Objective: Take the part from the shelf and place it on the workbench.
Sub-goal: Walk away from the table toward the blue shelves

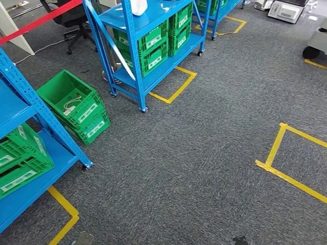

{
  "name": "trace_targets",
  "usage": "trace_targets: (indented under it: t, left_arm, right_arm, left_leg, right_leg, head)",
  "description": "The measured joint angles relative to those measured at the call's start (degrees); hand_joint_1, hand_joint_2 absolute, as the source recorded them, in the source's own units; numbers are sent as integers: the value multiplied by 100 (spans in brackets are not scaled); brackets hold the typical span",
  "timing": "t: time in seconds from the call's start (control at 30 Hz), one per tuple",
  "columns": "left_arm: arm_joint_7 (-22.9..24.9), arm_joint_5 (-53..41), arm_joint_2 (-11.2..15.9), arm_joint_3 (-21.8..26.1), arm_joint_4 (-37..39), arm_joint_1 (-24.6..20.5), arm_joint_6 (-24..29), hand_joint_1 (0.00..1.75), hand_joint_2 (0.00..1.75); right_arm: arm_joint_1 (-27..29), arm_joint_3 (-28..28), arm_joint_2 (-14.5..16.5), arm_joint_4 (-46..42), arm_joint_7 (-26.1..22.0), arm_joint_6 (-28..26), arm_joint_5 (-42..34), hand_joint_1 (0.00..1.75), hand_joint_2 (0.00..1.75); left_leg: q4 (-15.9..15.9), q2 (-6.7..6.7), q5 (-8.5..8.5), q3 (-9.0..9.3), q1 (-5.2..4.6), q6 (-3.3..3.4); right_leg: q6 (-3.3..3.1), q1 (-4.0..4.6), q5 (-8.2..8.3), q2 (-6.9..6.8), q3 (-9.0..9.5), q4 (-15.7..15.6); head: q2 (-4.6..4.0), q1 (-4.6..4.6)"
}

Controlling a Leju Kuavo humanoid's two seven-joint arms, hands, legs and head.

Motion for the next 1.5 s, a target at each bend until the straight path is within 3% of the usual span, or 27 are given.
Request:
trace_targets:
  t: [0.03,0.1,0.13,0.2,0.27,0.3,0.37,0.43,0.5,0.57,0.63,0.7,0.73,0.77,0.8,0.87,0.93,1.0,1.07,1.13,1.2,1.27,1.3,1.33,1.37,1.43,1.5]
  left_arm:
    - [-2,7,-2,3,6,9,3,0,0]
    - [-3,19,-5,16,19,29,7,0,0]
    - [-6,24,-6,22,24,27,8,0,0]
    - [-35,54,-14,26,38,4,16,0,0]
    - [-95,120,-21,25,88,-19,43,0,0]
    - [-127,162,-23,25,128,-23,66,0,0]
    - [-189,246,-20,25,217,-41,132,0,0]
    - [-268,335,-12,25,336,-126,224,0,0]
    - [-354,419,-5,25,490,-239,323,0,0]
    - [-414,487,4,25,645,-289,402,0,0]
    - [-453,549,22,25,773,-311,460,0,0]
    - [-484,584,33,14,875,-370,490,0,0]
    - [-493,587,35,7,920,-401,493,0,0]
    - [-497,589,38,0,962,-421,494,0,0]
    - [-497,591,42,-4,999,-430,495,0,0]
    - [-498,595,48,-9,1057,-435,496,0,0]
    - [-500,614,52,-15,1098,-450,503,0,0]
    - [-507,644,59,-21,1129,-469,517,0,0]
    - [-522,676,72,-25,1172,-475,534,0,0]
    - [-546,705,89,-35,1218,-477,554,0,0]
    - [-571,733,98,-58,1252,-510,569,0,0]
    - [-588,766,102,-86,1288,-551,579,0,0]
    - [-595,788,106,-99,1314,-560,588,0,0]
    - [-599,812,114,-110,1342,-562,600,0,0]
    - [-605,839,125,-118,1370,-564,613,0,0]
    - [-623,875,143,-131,1418,-591,639,0,0]
    - [-651,892,149,-150,1460,-646,657,0,0]
  right_arm:
    - [-2,-22,20,14,0,2,10,0,0]
    - [-13,-55,49,29,-2,2,24,0,0]
    - [-14,-71,60,33,-2,9,28,0,0]
    - [-7,-132,71,50,10,62,36,0,0]
    - [-14,-220,85,86,26,137,63,0,0]
    - [-31,-267,92,112,28,161,88,0,0]
    - [-79,-343,102,181,21,174,141,0,0]
    - [-129,-416,105,276,-1,154,180,0,0]
    - [-183,-494,105,380,-44,110,210,0,0]
    - [-259,-565,105,468,-97,63,228,0,0]
    - [-324,-631,104,550,-151,21,232,0,0]
    - [-349,-708,102,648,-186,-5,232,0,0]
    - [-352,-744,101,695,-193,-9,232,0,0]
    - [-353,-772,100,729,-196,-10,232,0,0]
    - [-354,-793,99,754,-197,-11,232,0,0]
    - [-369,-823,98,787,-201,-17,232,0,0]
    - [-402,-857,97,836,-216,-34,232,0,0]
    - [-436,-885,95,900,-245,-63,231,0,0]
    - [-456,-912,88,944,-277,-99,230,0,0]
    - [-484,-932,79,981,-305,-136,230,0,0]
    - [-501,-953,73,1036,-325,-158,230,0,0]
    - [-507,-989,66,1103,-346,-182,230,0,0]
    - [-518,-1007,59,1138,-363,-199,230,0,0]
    - [-534,-1019,49,1174,-381,-221,230,0,0]
    - [-555,-1028,39,1210,-399,-242,231,0,0]
    - [-598,-1034,21,1280,-422,-275,232,0,0]
    - [-624,-1039,0,1342,-434,-299,232,0,0]
  left_leg:
    - [-12,-54,19,-19,13,-39]
    - [70,113,-37,-81,20,-101]
    - [257,288,-164,-173,15,-125]
    - [973,598,-567,-516,10,-167]
    - [1620,654,-808,-815,18,-192]
    - [1660,660,-763,-820,19,-194]
    - [1097,761,-421,-495,13,-171]
    - [323,1026,-142,-75,-17,-127]
    - [10,1123,-94,75,-42,-77]
    - [-14,984,-85,71,-30,-21]
    - [-35,870,-55,80,7,39]
    - [-42,736,-36,72,30,80]
    - [-41,655,-34,63,31,89]
    - [-40,573,-33,60,31,92]
    - [-38,492,-32,63,32,92]
    - [-33,326,-34,82,41,76]
    - [-17,168,-36,82,47,24]
    - [-16,39,-22,47,51,-54]
    - [-34,-64,11,10,73,-134]
    - [122,135,-91,-88,66,-186]
    - [726,492,-433,-394,43,-215]
    - [1478,632,-738,-771,43,-234]
    - [1648,653,-751,-852,44,-235]
    - [1591,666,-653,-816,43,-229]
    - [1318,698,-472,-669,41,-217]
    - [517,935,-129,-236,17,-173]
    - [59,1095,-20,1,-7,-119]
  right_leg:
    - [-59,8,17,-77,10,-1]
    - [-154,14,52,-211,30,-19]
    - [-191,11,66,-288,27,-34]
    - [-230,27,65,-462,15,-39]
    - [-241,41,56,-651,4,-37]
    - [-242,45,51,-733,5,-37]
    - [-225,49,36,-868,28,-37]
    - [-179,79,0,-992,44,-29]
    - [-121,111,-39,-1115,54,-35]
    - [-66,109,-65,-1194,107,-49]
    - [0,89,-224,-972,58,167]
    - [52,68,-582,-634,-263,858]
    - [63,62,-747,-553,-469,1265]
    - [69,61,-824,-520,-632,1558]
    - [68,59,-786,-507,-706,1647]
    - [66,41,-392,-444,-513,1125]
    - [62,-7,-42,-144,-164,330]
    - [11,-24,15,47,-14,20]
    - [-89,-5,32,-77,12,4]
    - [-177,-5,70,-222,26,-25]
    - [-226,2,80,-391,22,-42]
    - [-248,22,68,-588,16,-41]
    - [-252,28,60,-680,18,-41]
    - [-251,32,53,-759,24,-41]
    - [-242,33,45,-825,36,-41]
    - [-201,56,11,-941,55,-28]
    - [-141,93,-35,-1053,63,-26]
  head:
    - [0,0]
    - [0,-14]
    - [0,-34]
    - [0,-71]
    - [0,-74]
    - [0,-76]
    - [0,-78]
    - [0,-80]
    - [0,-77]
    - [0,-74]
    - [0,-54]
    - [0,-22]
    - [0,-13]
    - [0,-8]
    - [0,-3]
    - [0,-3]
    - [0,-4]
    - [0,-9]
    - [0,-10]
    - [0,-32]
    - [0,-71]
    - [0,-84]
    - [0,-84]
    - [0,-85]
    - [0,-85]
    - [0,-92]
    - [0,-89]
